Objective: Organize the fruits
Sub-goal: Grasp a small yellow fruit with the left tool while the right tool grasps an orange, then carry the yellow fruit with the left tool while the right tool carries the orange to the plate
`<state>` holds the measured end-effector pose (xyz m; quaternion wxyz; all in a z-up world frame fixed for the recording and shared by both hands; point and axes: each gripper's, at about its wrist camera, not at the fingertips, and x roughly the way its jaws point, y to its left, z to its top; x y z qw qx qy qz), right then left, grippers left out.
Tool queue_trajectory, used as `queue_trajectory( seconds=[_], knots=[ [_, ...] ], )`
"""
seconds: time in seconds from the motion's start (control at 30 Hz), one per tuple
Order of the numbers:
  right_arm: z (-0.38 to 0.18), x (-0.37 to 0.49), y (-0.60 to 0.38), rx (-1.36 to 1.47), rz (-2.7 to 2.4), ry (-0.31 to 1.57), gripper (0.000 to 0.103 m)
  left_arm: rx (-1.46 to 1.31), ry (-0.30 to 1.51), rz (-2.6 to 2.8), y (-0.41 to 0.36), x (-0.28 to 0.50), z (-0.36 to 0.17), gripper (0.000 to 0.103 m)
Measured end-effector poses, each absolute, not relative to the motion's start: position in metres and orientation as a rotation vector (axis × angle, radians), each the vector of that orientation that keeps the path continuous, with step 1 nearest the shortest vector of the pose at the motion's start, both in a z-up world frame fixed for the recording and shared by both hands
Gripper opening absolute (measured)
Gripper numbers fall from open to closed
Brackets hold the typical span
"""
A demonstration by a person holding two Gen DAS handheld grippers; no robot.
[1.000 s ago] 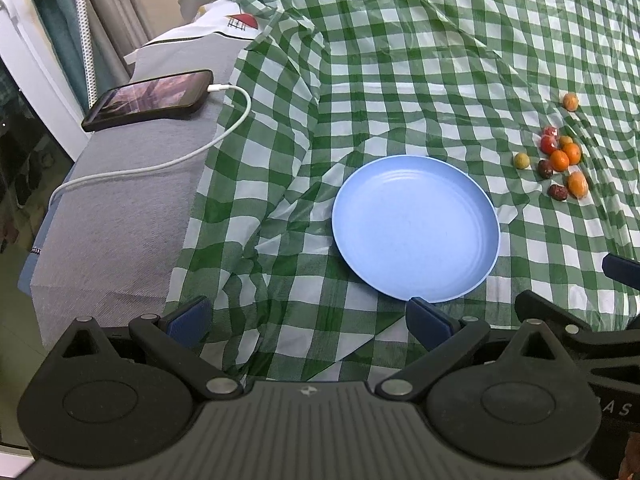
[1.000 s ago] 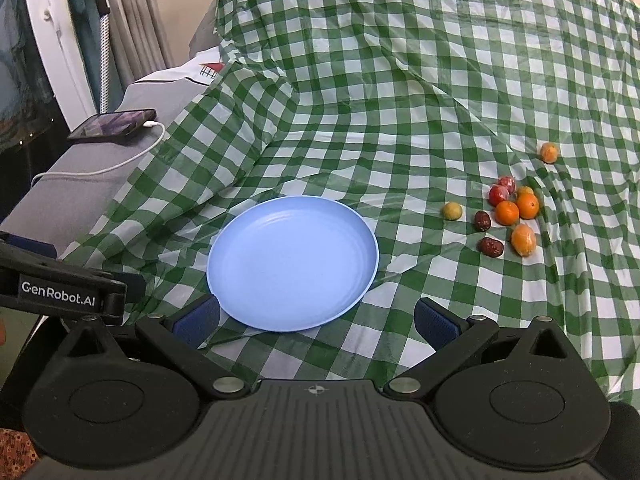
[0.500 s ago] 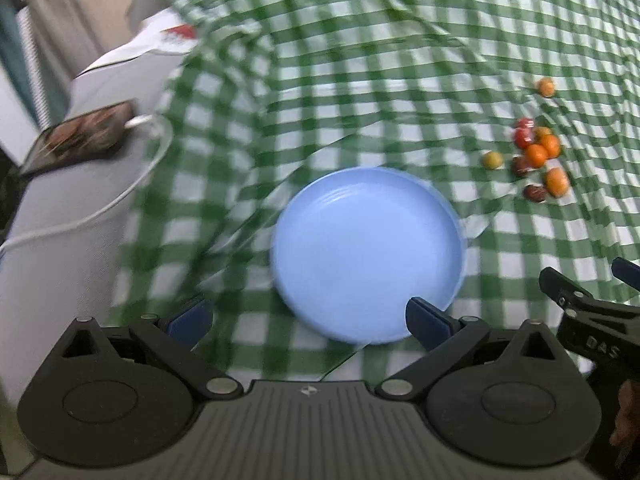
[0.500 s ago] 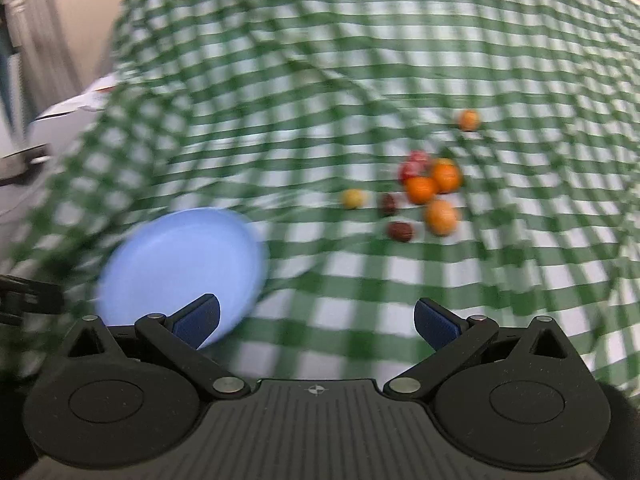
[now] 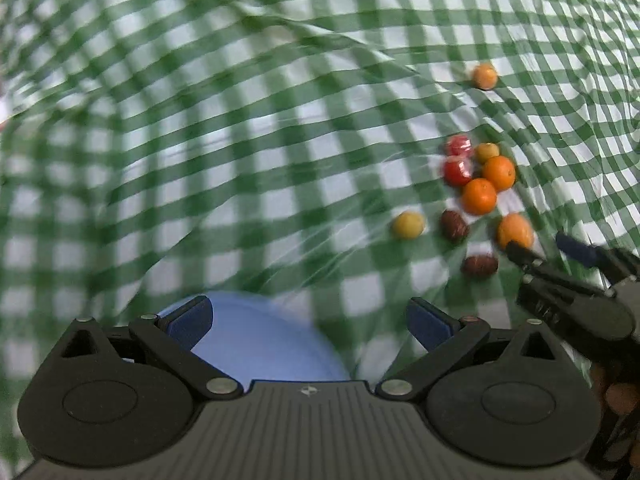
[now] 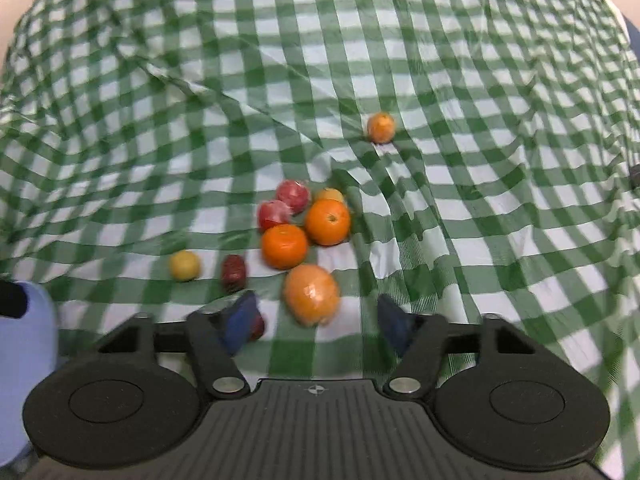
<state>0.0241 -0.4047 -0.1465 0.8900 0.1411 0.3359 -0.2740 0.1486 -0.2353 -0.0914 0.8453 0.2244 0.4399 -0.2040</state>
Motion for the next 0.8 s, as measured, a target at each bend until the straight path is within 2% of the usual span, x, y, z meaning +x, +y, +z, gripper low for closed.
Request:
queue_trajectory(
  seconds=[0.07,0.13,0.27,0.37,0.47,0.5,0.63,0.8],
  knots=[
    [-0.157,0.032,-0.412,0.292,-0.525,0.697,0.039,0.480,0.926,-0.475,-0.256,0.160,-0.108,0.103],
    [-0.163,0.037,-0.411,0.226,-0.480,0.679,0.035,0.502,0.933,-0.513,-0.277,0.172,-0.126,0.102],
    [-0.172,0.036,-0.412,0.183,-0.491,0.675,0.035,0.512,0.968,-0.573,-0.305,0.194,-0.154,0.096],
    [-0.176,0.036,-0.412,0.162,-0.498,0.662,0.035,0.467,1.026,-0.618,-0.311,0.209,-0.168,0.088],
    [-0.178,0.037,-0.408,0.134,-0.502,0.658,0.035,0.402,1.025,-0.655,-0.310,0.216,-0.162,0.051],
    [-0.178,0.036,-0.411,0.154,-0.499,0.652,0.035,0.402,1.019,-0.671,-0.310,0.216,-0.160,0.028],
    [-0.169,0.028,-0.430,0.359,-0.499,0.615,0.034,0.398,1.010,-0.678,-0.305,0.207,-0.146,0.028],
    [-0.142,0.012,-0.433,0.568,-0.529,0.664,0.034,0.341,1.028,-0.624,-0.267,0.182,-0.101,0.028]
  ],
)
